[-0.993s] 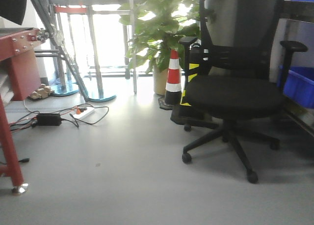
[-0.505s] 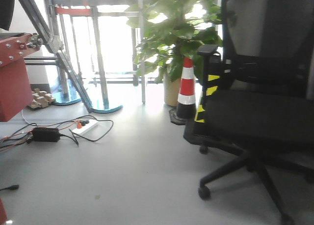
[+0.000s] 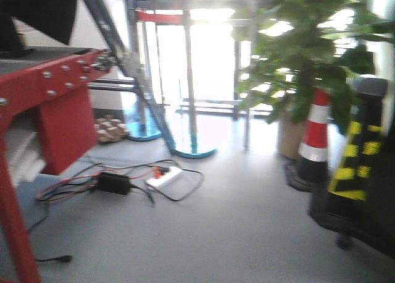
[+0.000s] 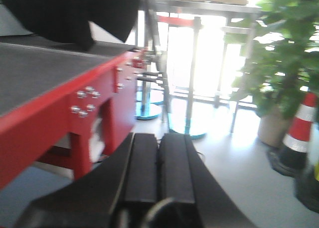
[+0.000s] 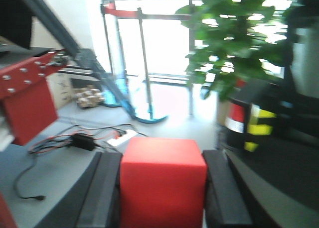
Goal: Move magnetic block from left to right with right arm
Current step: 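Turn the base toward the second carpeted table, cube still held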
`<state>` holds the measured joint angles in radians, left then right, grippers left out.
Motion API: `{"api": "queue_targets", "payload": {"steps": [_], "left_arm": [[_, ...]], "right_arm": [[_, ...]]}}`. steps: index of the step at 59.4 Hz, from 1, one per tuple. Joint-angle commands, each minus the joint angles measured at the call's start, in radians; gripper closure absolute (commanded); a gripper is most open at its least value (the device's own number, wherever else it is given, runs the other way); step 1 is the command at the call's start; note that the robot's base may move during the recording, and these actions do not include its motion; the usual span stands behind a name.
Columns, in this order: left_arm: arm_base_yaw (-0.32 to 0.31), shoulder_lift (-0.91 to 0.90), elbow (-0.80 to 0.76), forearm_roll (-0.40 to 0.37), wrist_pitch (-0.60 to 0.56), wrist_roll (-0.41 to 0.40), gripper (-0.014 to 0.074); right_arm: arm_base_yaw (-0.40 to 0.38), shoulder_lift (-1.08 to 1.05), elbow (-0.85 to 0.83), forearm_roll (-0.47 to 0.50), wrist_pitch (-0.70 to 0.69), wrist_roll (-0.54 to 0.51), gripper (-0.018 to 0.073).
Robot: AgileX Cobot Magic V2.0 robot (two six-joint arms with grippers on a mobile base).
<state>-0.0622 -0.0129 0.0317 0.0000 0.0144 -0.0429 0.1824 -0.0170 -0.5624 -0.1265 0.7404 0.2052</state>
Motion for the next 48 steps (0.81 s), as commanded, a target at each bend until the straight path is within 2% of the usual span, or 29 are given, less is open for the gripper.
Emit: {"api": "queue_targets", "payload": {"steps": [1, 48], "left_arm": [[-0.006, -0.011, 0.008, 0.0, -0.09, -0.004, 0.0713], [-0.006, -0.011, 0.008, 0.0, -0.09, -0.004, 0.0713]], "right_arm": [[-0.005, -0.008, -0.026, -0.014, -0.086, -0.008, 0.0386], [-0.005, -0.008, -0.026, -0.014, -0.086, -0.008, 0.0386]]}}
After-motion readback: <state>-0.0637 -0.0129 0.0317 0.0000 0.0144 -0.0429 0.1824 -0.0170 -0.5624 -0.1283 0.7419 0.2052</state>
